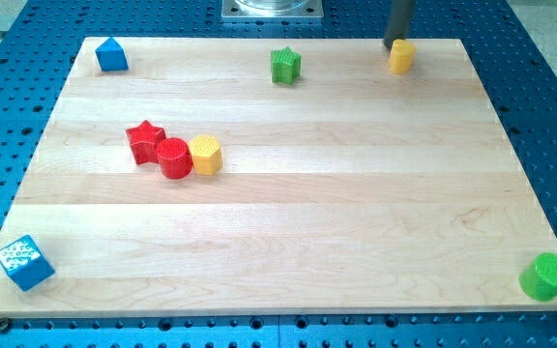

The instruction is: Place the yellow heart at the center right side of the board

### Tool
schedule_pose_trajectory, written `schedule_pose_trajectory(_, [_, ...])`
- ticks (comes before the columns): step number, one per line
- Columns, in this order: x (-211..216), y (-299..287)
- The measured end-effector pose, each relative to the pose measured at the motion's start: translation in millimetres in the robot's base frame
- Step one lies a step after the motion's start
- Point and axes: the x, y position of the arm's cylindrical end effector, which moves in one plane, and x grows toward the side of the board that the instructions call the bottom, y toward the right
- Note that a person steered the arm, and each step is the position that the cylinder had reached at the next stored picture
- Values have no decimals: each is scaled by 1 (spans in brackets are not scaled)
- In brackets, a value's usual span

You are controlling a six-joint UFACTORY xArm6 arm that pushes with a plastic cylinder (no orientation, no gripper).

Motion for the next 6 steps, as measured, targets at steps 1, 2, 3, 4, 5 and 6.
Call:
schedule_pose_trajectory(1, [37,25])
schedule_pose_trajectory(2, [41,25])
schedule_pose_trajectory(3, [10,25])
schedule_pose_trajectory(4, [-21,20])
schedule_pose_trajectory(5, [-13,-20])
schedule_pose_trajectory(6, [14,-36])
